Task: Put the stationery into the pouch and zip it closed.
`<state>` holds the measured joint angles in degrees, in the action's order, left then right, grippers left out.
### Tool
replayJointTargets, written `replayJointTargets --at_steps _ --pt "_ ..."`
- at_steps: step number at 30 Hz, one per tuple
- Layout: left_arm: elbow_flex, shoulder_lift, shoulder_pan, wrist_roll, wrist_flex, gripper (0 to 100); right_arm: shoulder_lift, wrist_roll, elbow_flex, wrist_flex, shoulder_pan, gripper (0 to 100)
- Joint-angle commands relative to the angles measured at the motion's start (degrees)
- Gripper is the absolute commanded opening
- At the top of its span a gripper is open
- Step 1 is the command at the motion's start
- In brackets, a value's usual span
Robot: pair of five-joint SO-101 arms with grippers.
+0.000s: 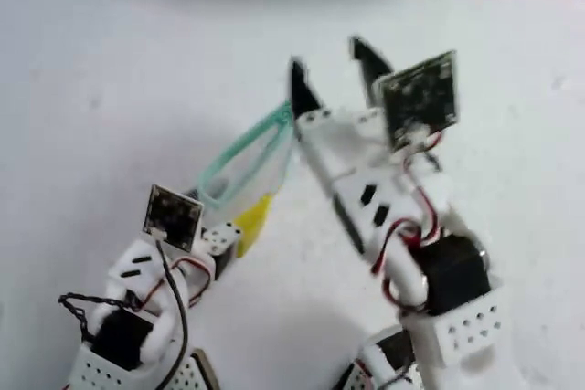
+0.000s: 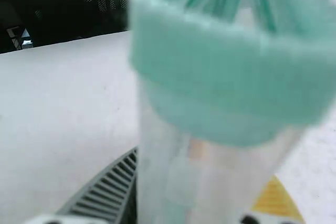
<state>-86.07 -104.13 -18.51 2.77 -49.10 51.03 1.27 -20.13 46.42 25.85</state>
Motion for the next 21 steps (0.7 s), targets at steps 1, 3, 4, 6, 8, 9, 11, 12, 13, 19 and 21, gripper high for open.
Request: replayJointTargets --at_steps 1,3,4,6,8,9,11,12,13,19,21 --pt "0.44 -0.66 -0.40 -0.53 0.00 23 -5.49 -0.62 2.81 -0.04 -7.60 21.3" --pt "0.53 -0.66 -0.40 -0.79 0.00 20 -11.56 -0.53 4.75 0.40 -11.56 19.3" --pt "0.62 -0.66 -0.40 -0.79 0.00 19 -14.99 -0.18 6.24 0.40 -13.49 18.7" --pt "0.62 -0.66 -0.40 -0.79 0.00 19 -22.11 0.00 9.58 1.54 -16.75 18.3" --pt "0.53 -0.66 -0.40 -0.79 0.00 19 -29.58 2.46 13.71 4.53 -18.77 18.1" --pt "0.53 -0.66 -0.40 -0.79 0.00 19 -33.36 5.89 15.74 6.29 -19.12 18.1" --pt "0.44 -0.66 -0.40 -0.79 0.09 19 -40.84 15.12 19.08 9.27 -18.95 18.1" --pt "0.44 -0.66 -0.40 -0.79 0.09 19 -44.70 19.78 20.57 10.59 -18.15 18.1" --pt "0.44 -0.66 -0.40 -0.79 0.09 19 -48.31 24.26 21.98 11.74 -17.63 18.2" --pt "0.44 -0.66 -0.40 -0.88 0.09 19 -67.56 40.70 29.80 16.92 -16.75 18.2" --pt "0.35 -0.66 -0.40 -0.88 0.09 19 -72.57 43.25 32.97 17.80 -17.19 18.3"
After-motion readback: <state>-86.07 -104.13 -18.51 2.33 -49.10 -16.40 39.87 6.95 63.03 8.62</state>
